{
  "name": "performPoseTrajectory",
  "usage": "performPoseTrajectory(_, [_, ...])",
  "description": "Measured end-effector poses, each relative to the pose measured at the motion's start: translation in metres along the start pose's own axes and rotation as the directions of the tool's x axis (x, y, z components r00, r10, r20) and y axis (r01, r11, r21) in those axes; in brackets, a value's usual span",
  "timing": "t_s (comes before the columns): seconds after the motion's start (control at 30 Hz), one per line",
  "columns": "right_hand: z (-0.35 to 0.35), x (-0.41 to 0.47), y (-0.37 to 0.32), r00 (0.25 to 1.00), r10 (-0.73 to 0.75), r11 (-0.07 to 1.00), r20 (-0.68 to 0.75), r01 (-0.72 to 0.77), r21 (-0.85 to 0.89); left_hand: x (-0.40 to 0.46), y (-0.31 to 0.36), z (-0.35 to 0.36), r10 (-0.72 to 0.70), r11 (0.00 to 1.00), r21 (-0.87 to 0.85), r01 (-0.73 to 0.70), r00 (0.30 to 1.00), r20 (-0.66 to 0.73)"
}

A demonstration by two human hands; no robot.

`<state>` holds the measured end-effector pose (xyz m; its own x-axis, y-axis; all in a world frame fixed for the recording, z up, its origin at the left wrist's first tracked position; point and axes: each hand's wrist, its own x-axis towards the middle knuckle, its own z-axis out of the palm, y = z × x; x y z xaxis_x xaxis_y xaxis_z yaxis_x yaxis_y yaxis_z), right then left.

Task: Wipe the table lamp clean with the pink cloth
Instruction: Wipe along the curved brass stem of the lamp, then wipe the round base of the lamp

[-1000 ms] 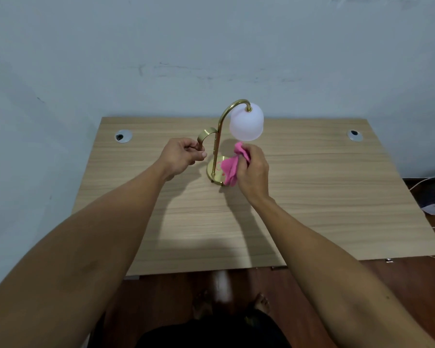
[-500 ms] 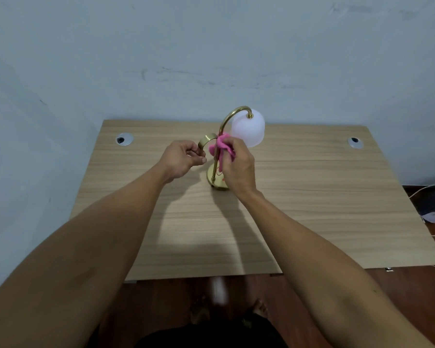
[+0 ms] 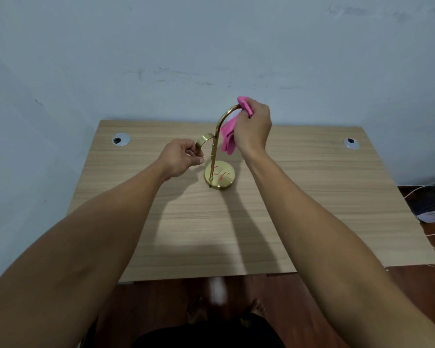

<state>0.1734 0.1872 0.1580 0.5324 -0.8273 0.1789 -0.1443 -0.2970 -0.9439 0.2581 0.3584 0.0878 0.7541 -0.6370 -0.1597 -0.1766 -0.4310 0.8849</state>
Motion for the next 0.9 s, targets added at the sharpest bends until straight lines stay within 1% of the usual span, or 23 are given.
performPoseTrajectory(0.07, [0.002,-0.017,0.005,0.986,-0.169,0.986,0.012,0.169,0.009,0.0,0.003,0.002,0.006,1.0,0.012,-0.005,1.0,-0.005])
performPoseTrajectory(0.1, [0.005,-0.024,0.01,0.969,-0.244,0.969,0.034,0.243,0.043,0.0,0.004,0.004,0.009,1.0,0.019,-0.009,1.0,-0.006])
performPoseTrajectory(0.17, [0.009,-0.034,0.02,0.944,-0.315,0.943,0.093,0.301,0.143,0.001,0.007,0.008,0.022,0.999,0.037,-0.022,1.0,-0.006])
performPoseTrajectory(0.23, [0.008,-0.043,0.026,0.936,-0.335,0.94,0.112,0.324,0.11,0.003,0.009,0.011,0.038,0.997,0.064,-0.037,0.999,-0.007])
performPoseTrajectory(0.3, [0.003,-0.05,0.04,0.942,-0.293,0.956,0.161,0.291,0.036,0.003,0.009,0.012,0.047,0.996,0.08,-0.046,0.999,-0.006])
performPoseTrajectory(0.4, [-0.009,-0.059,0.059,0.972,-0.067,0.997,0.227,0.075,-0.024,0.003,0.008,0.01,0.052,0.994,0.093,-0.052,0.999,-0.004])
performPoseTrajectory(0.47, [-0.017,-0.063,0.069,0.964,0.072,0.997,0.256,-0.061,-0.053,0.004,0.006,0.009,0.058,0.992,0.113,-0.056,0.998,-0.016])
performPoseTrajectory(0.53, [-0.021,-0.066,0.075,0.952,0.139,0.99,0.274,-0.127,-0.064,0.005,0.003,0.008,0.069,0.989,0.135,-0.062,0.997,-0.046])
performPoseTrajectory(0.63, [-0.019,-0.064,0.076,0.928,0.19,0.98,0.319,-0.16,-0.118,0.004,0.0,0.008,0.088,0.988,0.134,-0.075,0.992,-0.088])
performPoseTrajectory(0.73, [-0.011,-0.058,0.071,0.871,0.201,0.976,0.448,-0.138,-0.17,0.001,0.0,0.01,0.104,0.987,0.135,-0.088,0.988,-0.113])
performPoseTrajectory(0.83, [-0.001,-0.053,0.066,0.79,0.19,0.982,0.582,-0.148,-0.119,0.0,0.001,0.011,0.086,0.987,0.144,-0.07,0.99,-0.108])
performPoseTrajectory(0.9, [0.004,-0.049,0.065,0.793,0.172,0.985,0.585,-0.136,-0.104,0.002,0.0,0.009,0.076,0.989,0.135,-0.061,0.992,-0.103])
